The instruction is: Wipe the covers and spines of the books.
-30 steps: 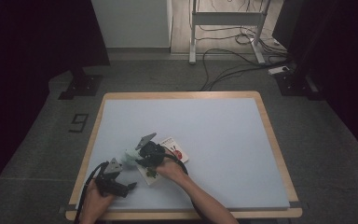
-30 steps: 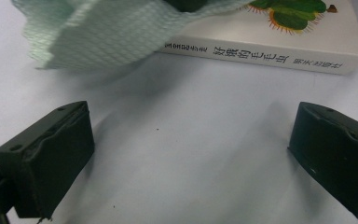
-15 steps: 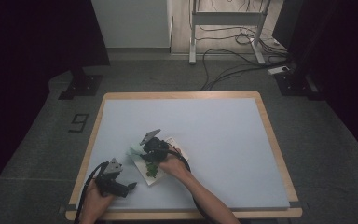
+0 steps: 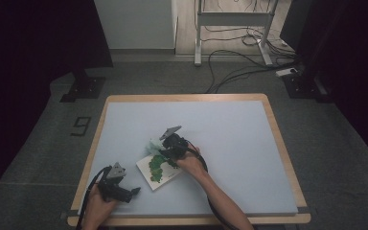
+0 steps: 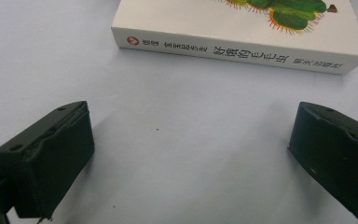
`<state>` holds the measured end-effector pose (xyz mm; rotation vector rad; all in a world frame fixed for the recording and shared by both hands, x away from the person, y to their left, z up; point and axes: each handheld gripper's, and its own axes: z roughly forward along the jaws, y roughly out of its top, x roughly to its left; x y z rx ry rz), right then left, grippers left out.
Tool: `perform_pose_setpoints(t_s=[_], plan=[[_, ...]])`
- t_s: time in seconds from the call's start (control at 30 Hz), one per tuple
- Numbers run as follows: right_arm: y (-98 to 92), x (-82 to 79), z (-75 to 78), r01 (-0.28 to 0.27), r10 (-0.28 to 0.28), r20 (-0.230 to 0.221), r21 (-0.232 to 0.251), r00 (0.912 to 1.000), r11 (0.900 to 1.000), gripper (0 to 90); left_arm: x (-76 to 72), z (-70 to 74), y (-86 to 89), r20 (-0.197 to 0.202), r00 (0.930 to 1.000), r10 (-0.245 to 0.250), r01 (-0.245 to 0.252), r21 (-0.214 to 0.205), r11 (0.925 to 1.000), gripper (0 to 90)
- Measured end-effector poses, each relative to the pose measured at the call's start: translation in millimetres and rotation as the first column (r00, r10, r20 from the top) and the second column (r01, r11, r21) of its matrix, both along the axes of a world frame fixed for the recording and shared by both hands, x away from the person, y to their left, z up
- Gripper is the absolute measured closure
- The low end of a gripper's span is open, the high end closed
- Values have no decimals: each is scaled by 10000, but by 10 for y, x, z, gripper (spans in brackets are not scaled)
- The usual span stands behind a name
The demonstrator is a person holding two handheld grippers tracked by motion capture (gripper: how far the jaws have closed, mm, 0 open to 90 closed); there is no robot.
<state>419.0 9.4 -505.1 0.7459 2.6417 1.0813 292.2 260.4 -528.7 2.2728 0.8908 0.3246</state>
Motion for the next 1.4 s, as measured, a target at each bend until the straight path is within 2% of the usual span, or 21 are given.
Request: perform_pose_setpoints(t_s=[0.3, 0.57, 0.97, 1.17, 1.4], plan=[[-158, 81, -1, 452, -450, 113, -157, 9989, 9989, 737, 0, 0, 0, -3, 10000, -3, 3, 0, 10000, 0], [-336, 155, -8, 1050, -1045, 202, -240, 9943, 9942, 738, 1, 1, 1, -9, 10000, -10, 10, 9, 10000, 0], [-485, 259, -29, 1639, -1638, 138, -61, 9864, 9865, 737, 2, 2, 3, -5, 10000, -22, 22, 40, 10000, 0], [-503, 280, -33, 1735, -1735, 103, 0, 9848, 9848, 737, 2, 2, 3, -11, 10000, -29, 29, 40, 10000, 0], [-495, 252, 0, 1603, -1596, 499, -112, 9859, 9870, 737, 2, 2, 3, -9, 10000, -30, 30, 39, 10000, 0]])
